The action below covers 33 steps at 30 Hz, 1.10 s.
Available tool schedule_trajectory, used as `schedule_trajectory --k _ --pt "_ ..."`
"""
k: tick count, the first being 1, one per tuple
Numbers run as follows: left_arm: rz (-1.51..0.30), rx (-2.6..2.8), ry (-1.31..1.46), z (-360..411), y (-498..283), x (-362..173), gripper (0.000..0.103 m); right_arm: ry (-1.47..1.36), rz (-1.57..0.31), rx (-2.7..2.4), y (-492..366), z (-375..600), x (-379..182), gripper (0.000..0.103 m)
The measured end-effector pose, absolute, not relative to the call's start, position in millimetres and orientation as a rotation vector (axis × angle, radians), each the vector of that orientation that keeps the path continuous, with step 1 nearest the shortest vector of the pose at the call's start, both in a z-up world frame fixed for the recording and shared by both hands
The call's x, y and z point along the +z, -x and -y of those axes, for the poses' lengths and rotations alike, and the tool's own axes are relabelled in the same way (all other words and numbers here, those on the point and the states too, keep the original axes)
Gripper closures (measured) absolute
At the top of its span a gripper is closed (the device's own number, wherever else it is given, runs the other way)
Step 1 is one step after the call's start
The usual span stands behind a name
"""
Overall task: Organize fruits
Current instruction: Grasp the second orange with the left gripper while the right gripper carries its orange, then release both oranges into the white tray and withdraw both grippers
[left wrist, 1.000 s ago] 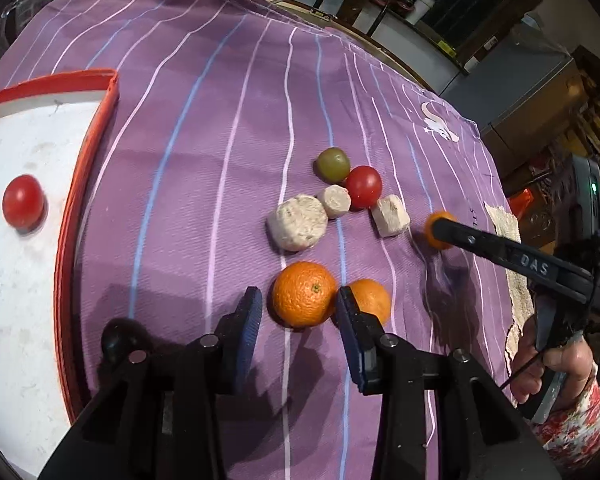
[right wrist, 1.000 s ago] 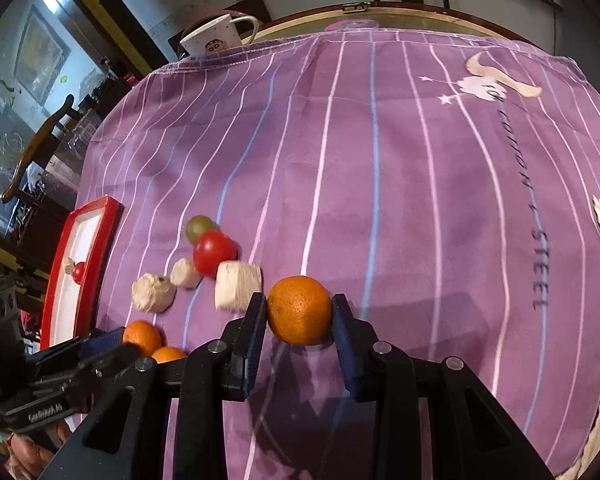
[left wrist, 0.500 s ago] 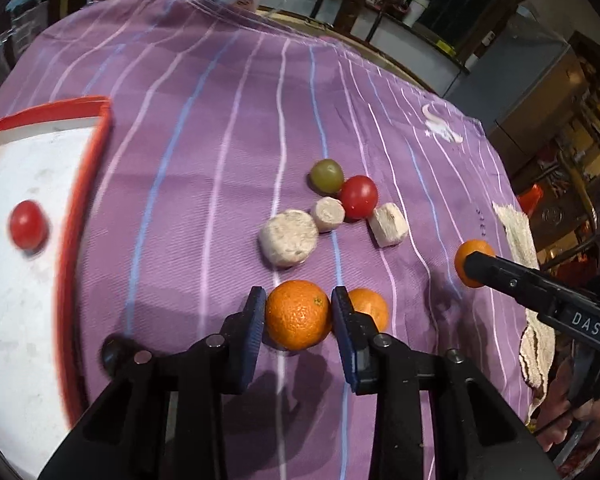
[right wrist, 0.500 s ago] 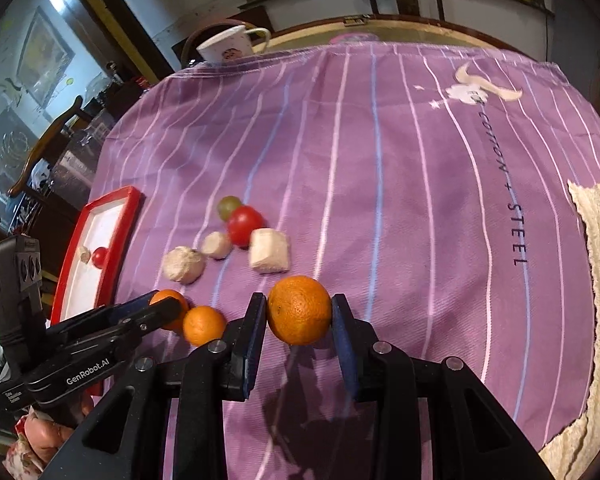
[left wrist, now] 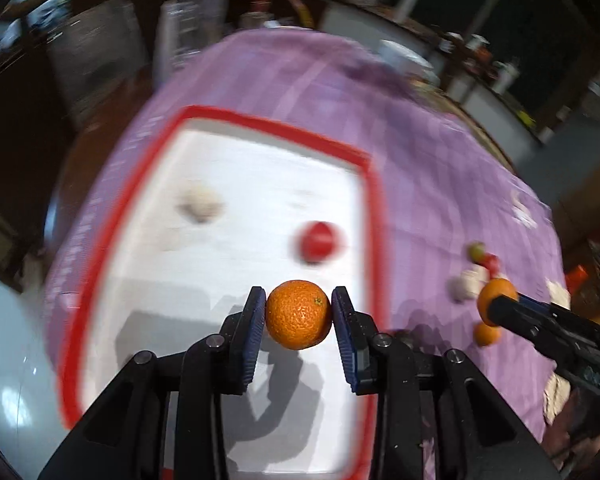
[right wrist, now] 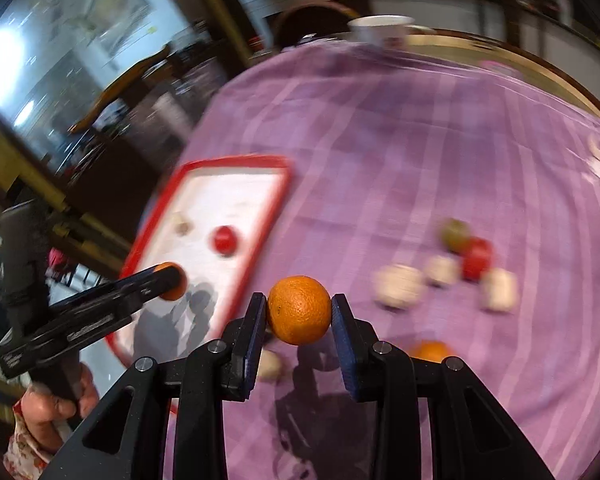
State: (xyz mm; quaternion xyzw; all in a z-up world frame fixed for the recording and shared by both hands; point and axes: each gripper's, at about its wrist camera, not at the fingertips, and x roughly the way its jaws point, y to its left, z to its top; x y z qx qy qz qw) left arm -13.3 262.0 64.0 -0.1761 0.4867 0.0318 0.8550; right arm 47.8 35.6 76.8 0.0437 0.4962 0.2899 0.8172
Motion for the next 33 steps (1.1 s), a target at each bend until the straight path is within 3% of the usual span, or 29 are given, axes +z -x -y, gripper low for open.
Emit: schedule_trajectory --k 13,17,19,24,33 --pt "-1.053 0.165 0.378 -318.9 0.9 34.6 0.069 0.121 -1.085 0.74 -45.2 -185.5 31.9 0.066" --pt "-1.034 0.154 0.389 -323.9 4.4 43.6 0.05 0.133 -1.098 0.728 -51.6 -195.5 24.4 0.066" --pt "-1.023 0.154 0.378 -324.4 4.9 50.9 0.047 0.131 -1.096 0.722 -51.9 -197.9 25.3 0.065" --pt "-0.996 0.159 0.376 -323.4 8.6 64.4 0.043 0.076 -1.094 0.715 -53.6 -182.2 37.0 0.053" --pt "-0.928 0.148 0.407 -308.3 24.2 91.3 0.043 -0.167 -1.048 0.521 -57.6 -52.1 68.5 0.053"
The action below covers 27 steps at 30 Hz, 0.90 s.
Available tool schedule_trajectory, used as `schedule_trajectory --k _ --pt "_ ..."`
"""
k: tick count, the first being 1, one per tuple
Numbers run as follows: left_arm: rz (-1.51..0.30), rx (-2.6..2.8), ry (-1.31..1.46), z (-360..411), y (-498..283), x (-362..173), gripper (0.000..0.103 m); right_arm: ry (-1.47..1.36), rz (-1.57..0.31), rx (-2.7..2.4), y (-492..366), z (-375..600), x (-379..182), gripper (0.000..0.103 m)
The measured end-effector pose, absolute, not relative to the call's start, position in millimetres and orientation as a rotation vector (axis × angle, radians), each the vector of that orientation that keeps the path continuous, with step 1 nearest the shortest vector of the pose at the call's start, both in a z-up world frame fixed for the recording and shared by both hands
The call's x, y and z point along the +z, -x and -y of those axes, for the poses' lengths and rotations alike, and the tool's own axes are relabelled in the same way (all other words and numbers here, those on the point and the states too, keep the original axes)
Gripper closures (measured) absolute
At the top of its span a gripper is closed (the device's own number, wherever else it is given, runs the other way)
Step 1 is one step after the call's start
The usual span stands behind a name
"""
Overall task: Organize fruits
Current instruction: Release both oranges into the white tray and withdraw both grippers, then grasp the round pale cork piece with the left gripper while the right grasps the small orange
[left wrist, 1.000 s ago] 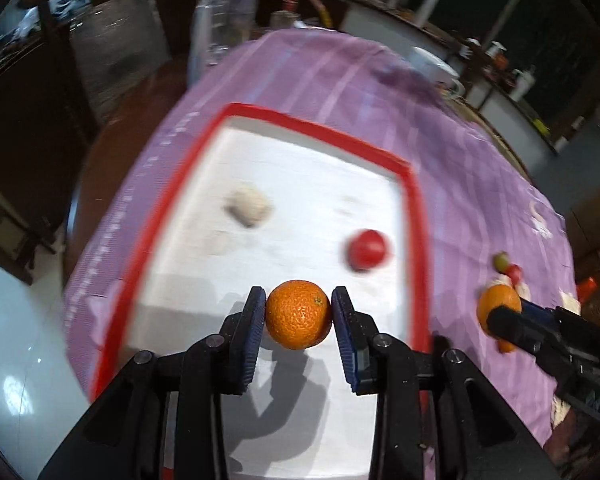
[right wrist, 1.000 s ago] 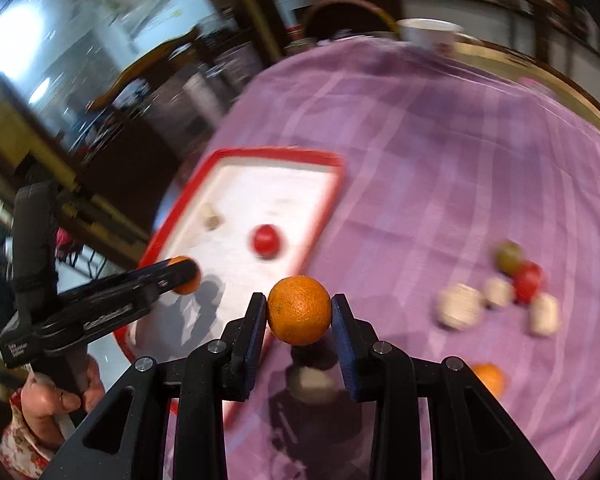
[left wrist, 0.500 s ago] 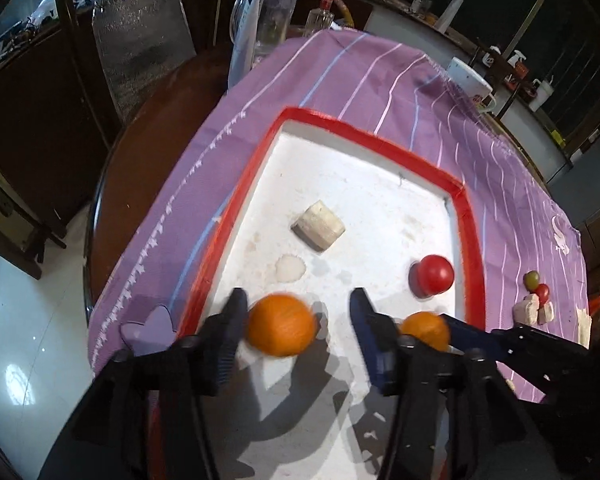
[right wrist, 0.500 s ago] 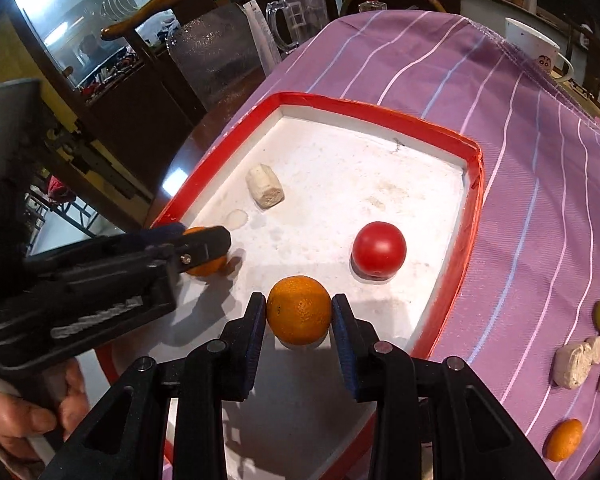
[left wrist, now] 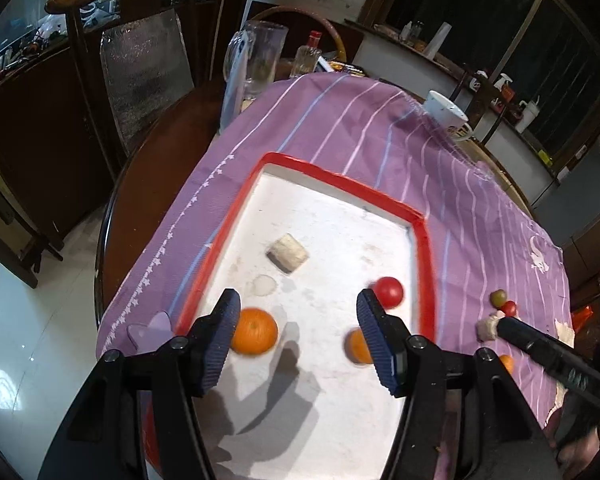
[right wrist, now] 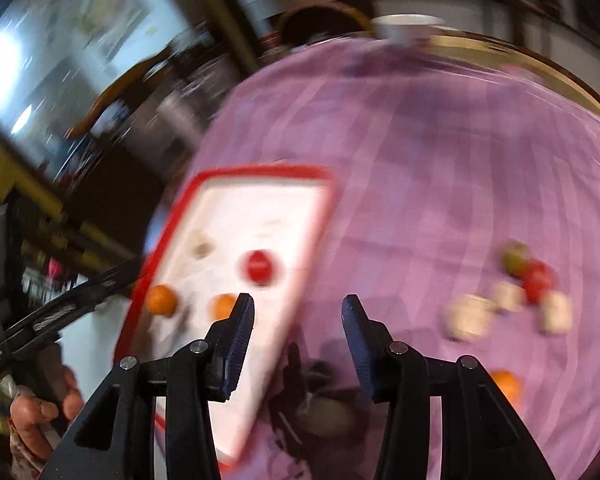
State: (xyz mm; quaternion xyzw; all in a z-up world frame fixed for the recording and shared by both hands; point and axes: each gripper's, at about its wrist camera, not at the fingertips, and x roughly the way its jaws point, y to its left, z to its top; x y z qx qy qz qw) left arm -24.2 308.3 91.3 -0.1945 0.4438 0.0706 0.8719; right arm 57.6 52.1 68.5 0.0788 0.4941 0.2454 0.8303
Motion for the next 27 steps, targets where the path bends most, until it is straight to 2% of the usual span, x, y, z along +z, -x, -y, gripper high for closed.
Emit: schedule_trajectory --k 5,9,16,26,27 --pt "-0.939 0.082 0.363 -265.2 28.5 93.5 0.042 -0.241 -1.087 0.345 -50.5 43.0 46.7 0.053" --pt "-1.001 -0.016 0.269 -204.5 21.7 86.3 0.042 -0.268 -1.139 0.32 -45.2 78.6 27.0 0.053" --pt "-1.074 -0.121 0.164 -128.7 17.8 66.6 0.042 -0.119 -1.11 0.402 -40.7 64.1 20.9 0.053" --pt "-1.126 -0.09 0.122 -106.8 18.7 32.6 0.043 0.024 -1.113 0.451 -43.8 40.3 4.7 0.053" --pt "-1.128 -0.085 0.129 -106.5 18.3 30.0 0.045 0.042 -1.112 0.448 -44.3 37.9 4.1 0.053"
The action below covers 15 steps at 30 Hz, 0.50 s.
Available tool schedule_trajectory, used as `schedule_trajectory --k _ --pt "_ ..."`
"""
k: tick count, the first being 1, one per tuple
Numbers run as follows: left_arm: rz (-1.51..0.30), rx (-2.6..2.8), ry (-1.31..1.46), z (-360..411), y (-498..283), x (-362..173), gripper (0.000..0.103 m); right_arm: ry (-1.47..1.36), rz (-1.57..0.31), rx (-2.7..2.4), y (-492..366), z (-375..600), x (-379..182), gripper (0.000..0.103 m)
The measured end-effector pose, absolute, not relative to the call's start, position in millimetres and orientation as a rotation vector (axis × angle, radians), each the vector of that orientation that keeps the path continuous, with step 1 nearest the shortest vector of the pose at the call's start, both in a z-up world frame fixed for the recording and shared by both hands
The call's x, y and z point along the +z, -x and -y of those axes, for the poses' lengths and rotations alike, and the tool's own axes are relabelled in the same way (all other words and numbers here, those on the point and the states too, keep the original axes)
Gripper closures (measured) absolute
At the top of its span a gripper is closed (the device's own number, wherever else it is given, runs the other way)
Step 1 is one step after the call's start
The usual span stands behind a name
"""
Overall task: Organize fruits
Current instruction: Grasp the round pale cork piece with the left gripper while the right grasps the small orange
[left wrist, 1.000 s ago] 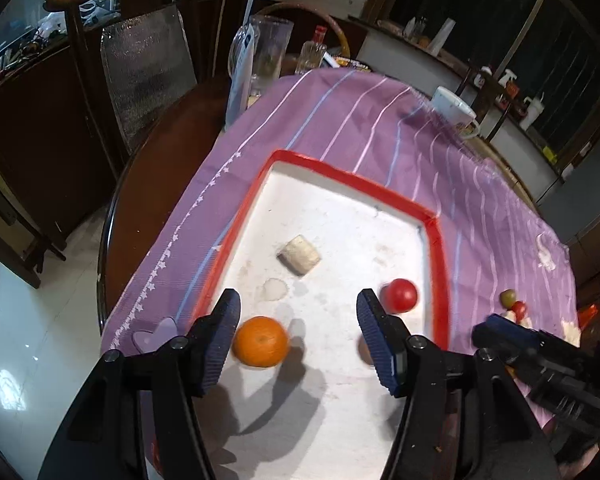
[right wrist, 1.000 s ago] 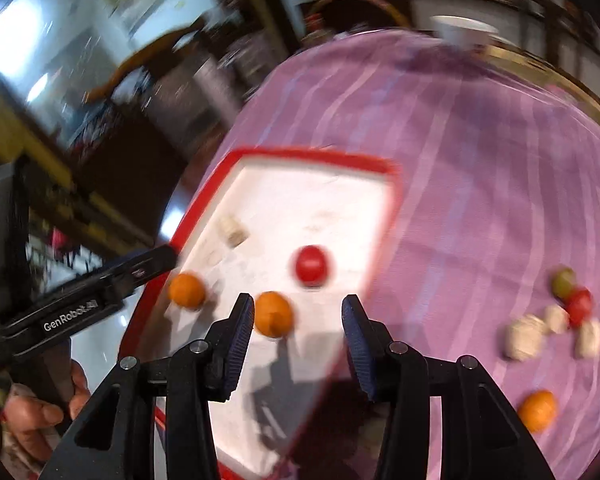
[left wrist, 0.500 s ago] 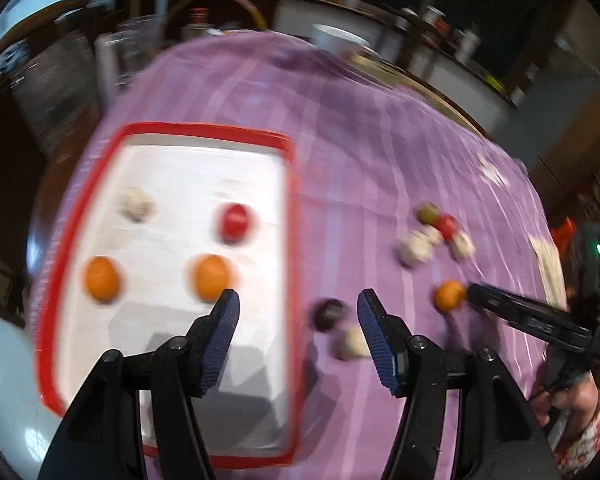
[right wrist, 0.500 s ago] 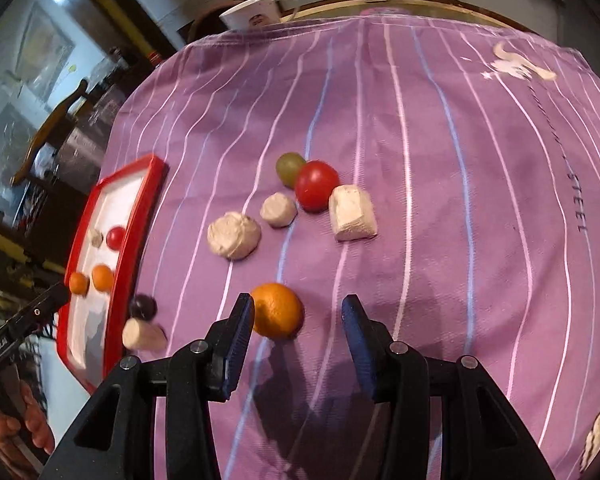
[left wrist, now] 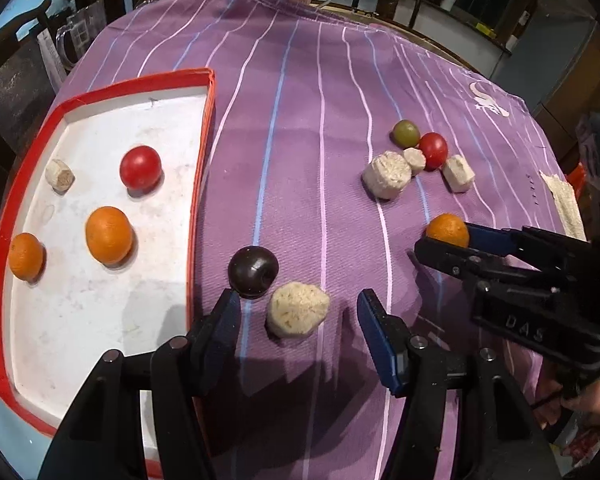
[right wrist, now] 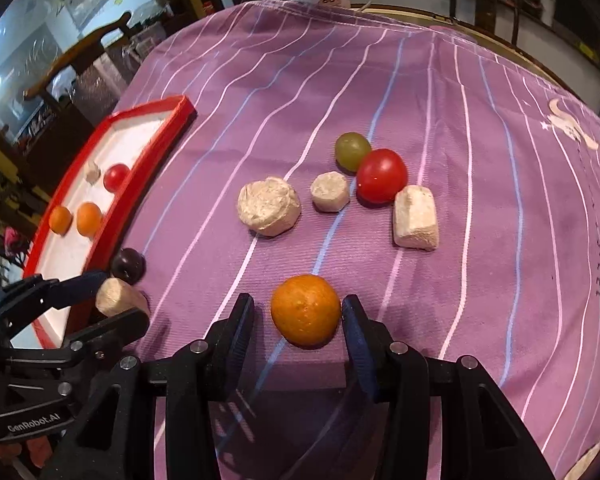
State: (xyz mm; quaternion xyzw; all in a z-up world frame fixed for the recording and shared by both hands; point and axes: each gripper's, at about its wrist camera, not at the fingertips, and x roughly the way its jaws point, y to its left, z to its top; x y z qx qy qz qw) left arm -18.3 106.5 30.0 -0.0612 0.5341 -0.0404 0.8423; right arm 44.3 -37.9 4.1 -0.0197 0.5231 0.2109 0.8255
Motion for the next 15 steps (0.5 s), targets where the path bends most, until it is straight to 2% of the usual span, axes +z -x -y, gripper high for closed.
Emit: schedule_trajectory --k 2,5,6,7,8,15 --pt "-1.131 -0.072 0.144 -105.2 18.0 25.7 0.054 0.073 -1.106 0.446 -44.3 33.9 4.0 0.053" --pt "-1.113 -0.033 0.129 -107.1 21.4 24.1 0.074 0.107 -1.094 0.439 -42.9 30.7 3.5 0.054" --pt "-1.11 -0.033 0.141 -109.4 22.1 25.3 0.075 0.112 -1.09 0.436 -42.4 30.6 3.3 0.056" --pt "-1.109 -0.027 0.163 -112.8 22.8 26.6 0.075 0.113 -1.087 0.429 -42.1 32.7 3.7 0.065" --pt "-1.108 -0.022 0.171 -114.0 23.3 27.1 0.075 0.112 -1.086 0.423 -41.6 34.0 3.8 0.067" --pt "-1.067 -0.012 0.209 -113.7 30.0 47.1 0.075 0.035 -1.102 0.438 -40.2 51.5 8.6 0.067"
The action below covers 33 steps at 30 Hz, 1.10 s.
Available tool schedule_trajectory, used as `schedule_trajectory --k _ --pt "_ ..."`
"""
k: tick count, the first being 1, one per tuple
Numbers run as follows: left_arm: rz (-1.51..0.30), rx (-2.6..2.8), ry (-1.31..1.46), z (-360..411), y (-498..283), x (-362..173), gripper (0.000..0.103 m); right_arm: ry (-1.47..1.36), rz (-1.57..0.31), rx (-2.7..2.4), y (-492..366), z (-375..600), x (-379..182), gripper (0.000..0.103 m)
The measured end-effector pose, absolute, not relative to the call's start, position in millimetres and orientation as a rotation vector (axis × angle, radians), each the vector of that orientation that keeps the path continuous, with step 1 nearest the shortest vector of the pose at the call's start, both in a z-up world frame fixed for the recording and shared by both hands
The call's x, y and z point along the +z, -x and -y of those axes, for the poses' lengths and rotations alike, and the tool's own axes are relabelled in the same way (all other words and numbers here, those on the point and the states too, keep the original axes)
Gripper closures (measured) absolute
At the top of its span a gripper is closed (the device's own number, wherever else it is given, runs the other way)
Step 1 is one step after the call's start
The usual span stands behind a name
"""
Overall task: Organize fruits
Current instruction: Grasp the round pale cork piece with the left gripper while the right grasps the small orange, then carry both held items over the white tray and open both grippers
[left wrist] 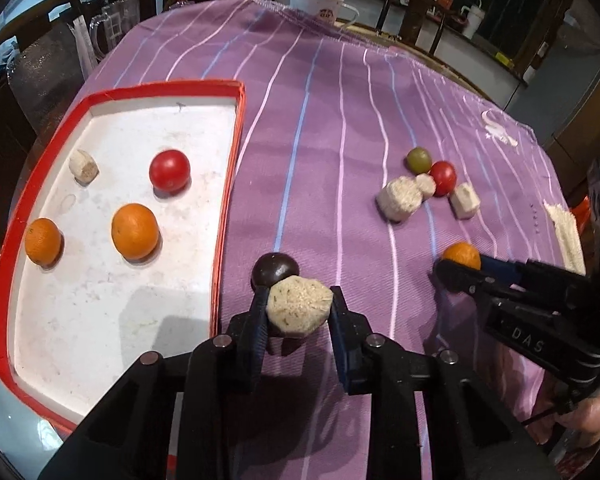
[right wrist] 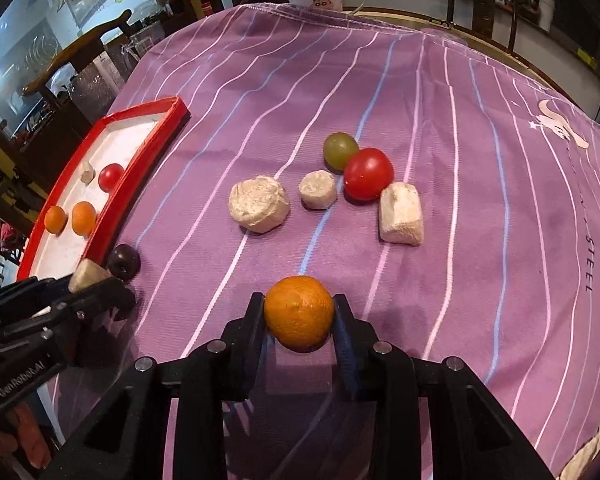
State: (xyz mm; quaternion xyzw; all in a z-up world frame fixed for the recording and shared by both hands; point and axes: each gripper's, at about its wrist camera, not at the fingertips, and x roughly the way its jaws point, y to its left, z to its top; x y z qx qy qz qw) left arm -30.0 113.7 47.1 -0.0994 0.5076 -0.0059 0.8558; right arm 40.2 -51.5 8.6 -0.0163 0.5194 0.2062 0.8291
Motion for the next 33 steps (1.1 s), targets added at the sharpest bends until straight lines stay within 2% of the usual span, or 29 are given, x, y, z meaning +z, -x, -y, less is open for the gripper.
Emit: schedule_trajectory --k 13,23,33 --pt "-1.012 0.154 0.239 -170.9 66.7 79.0 0.075 -0.084 -1.056 0.526 -31.3 49.9 36.7 0.067" --pt "-1.042 0.21 0.295 -252.2 69.1 54.8 0.075 -0.003 -1.038 0.696 -12.9 -61.3 64.4 0.067" --pt "-1.1 0.14 0.232 -285.6 56.7 35.5 0.075 0.124 -1.077 0.72 5.9 -159.5 34.7 0.067"
